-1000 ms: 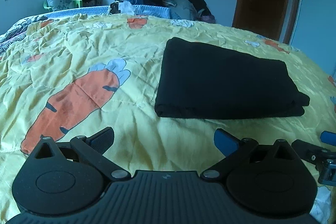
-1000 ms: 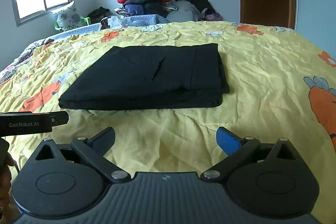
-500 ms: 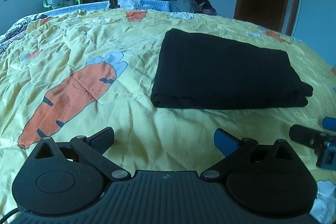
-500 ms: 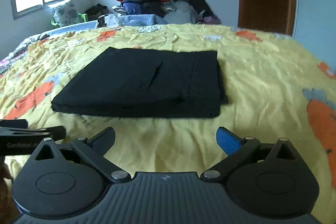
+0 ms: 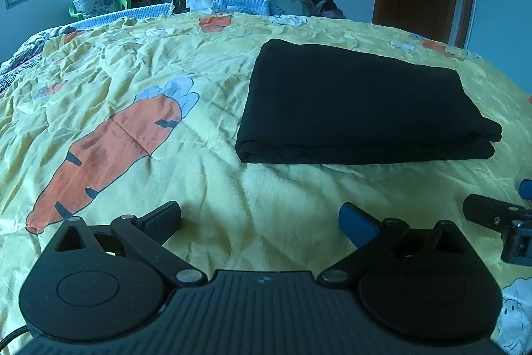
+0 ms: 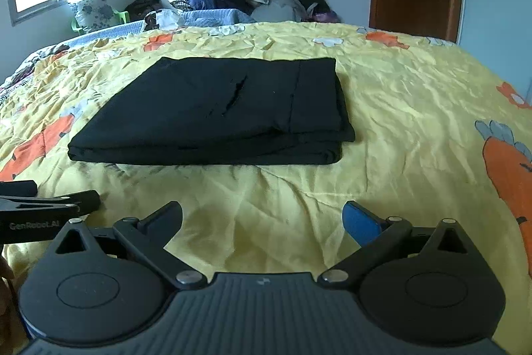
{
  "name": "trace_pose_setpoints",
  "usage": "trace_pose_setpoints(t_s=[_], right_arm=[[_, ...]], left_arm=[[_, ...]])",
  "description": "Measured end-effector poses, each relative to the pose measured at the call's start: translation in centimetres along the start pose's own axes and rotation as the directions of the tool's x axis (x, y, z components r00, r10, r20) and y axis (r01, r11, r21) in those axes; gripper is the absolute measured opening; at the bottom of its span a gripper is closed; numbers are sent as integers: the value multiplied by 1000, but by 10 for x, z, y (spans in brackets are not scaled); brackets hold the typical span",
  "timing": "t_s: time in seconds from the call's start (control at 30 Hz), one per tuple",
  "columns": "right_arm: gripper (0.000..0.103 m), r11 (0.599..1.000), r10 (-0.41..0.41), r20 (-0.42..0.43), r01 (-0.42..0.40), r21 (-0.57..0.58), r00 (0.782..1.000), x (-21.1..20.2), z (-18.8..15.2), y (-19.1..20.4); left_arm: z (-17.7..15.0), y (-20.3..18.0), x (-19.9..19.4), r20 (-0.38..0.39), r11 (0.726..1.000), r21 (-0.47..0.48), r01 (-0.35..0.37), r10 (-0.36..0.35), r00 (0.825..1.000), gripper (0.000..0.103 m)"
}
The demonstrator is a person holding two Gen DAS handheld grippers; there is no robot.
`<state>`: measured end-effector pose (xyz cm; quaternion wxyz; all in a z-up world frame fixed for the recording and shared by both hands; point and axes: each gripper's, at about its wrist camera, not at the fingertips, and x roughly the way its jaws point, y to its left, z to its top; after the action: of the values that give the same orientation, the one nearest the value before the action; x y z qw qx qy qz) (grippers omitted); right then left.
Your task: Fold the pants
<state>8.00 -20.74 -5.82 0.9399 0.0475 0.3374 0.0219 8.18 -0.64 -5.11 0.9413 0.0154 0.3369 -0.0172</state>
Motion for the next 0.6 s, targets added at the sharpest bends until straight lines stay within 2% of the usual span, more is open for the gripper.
trace_pose_setpoints(t_s=[0.27, 0.43, 0.6], right_arm=[[103, 1000, -1, 10, 1, -5, 1000, -4, 0, 1], [103, 998, -56, -16, 56, -14, 998, 12, -7, 2], [103, 998, -57, -16, 57, -13, 998, 11, -8, 2]], left_arm=[[5, 1, -5, 35, 1000, 16, 20, -21, 999, 103], [4, 5, 7, -3, 999, 25, 26, -26, 1000, 103], [2, 6, 6, -2, 1000, 14, 27, -27, 1000, 103]])
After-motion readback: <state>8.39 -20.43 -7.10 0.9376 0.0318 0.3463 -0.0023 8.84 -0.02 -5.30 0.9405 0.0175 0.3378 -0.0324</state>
